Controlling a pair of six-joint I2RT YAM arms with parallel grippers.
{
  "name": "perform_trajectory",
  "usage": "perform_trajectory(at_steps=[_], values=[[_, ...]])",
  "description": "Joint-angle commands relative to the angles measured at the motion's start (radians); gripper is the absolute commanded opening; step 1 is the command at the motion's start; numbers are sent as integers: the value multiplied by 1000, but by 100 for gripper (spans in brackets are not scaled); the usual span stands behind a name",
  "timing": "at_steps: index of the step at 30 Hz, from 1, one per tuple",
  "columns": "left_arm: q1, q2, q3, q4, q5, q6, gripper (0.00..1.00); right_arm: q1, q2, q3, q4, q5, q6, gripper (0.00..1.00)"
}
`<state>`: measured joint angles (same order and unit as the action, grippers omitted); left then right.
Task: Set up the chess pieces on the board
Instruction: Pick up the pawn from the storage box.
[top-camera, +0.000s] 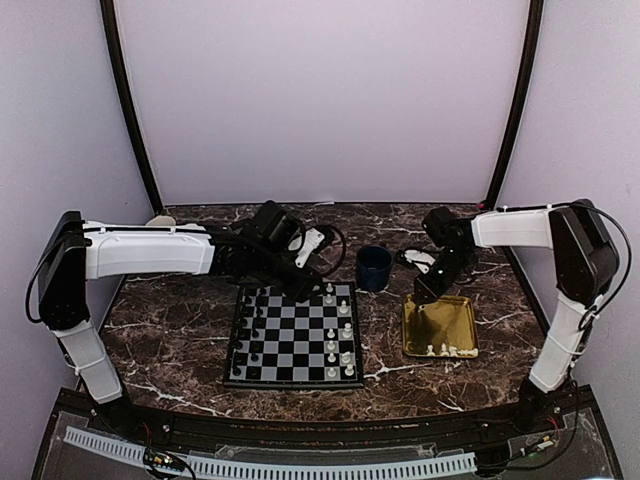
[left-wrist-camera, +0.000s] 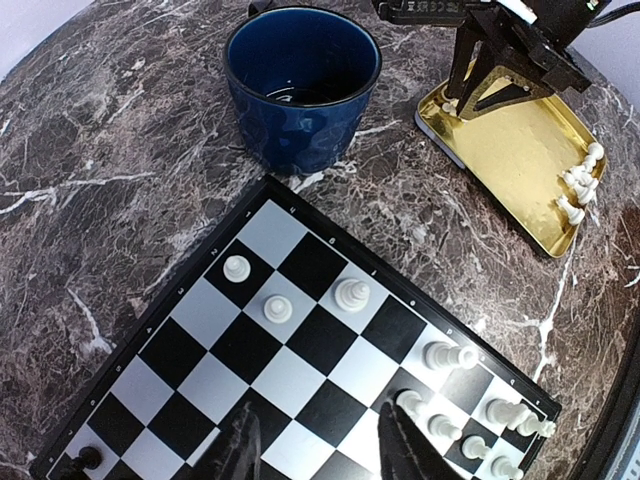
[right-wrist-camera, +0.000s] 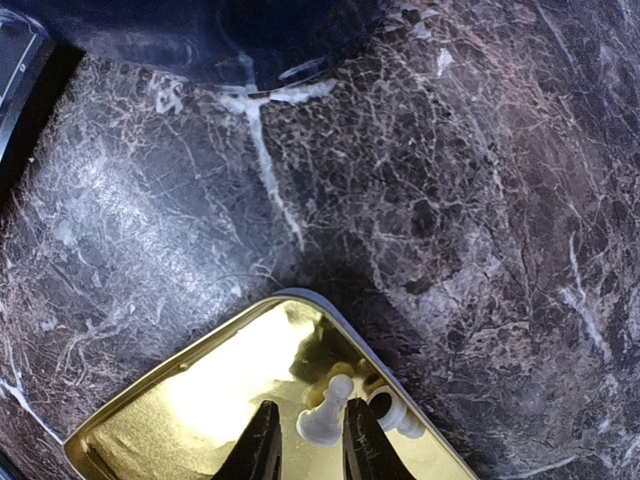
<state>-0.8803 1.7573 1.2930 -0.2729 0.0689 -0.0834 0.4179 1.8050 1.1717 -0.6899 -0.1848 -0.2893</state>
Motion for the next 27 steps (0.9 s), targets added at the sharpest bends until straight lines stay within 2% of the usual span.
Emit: perform_trajectory(at_steps=[1, 11, 27], values=[[-5, -36, -16, 23, 2, -9, 43, 17, 27, 26, -10, 19, 15, 23], [-5, -30, -25, 36, 1, -12, 43, 25, 19, -8, 2, 86, 21, 24], [-5, -18, -22, 38, 6, -9, 43, 25, 16, -58, 8, 93, 12, 23]])
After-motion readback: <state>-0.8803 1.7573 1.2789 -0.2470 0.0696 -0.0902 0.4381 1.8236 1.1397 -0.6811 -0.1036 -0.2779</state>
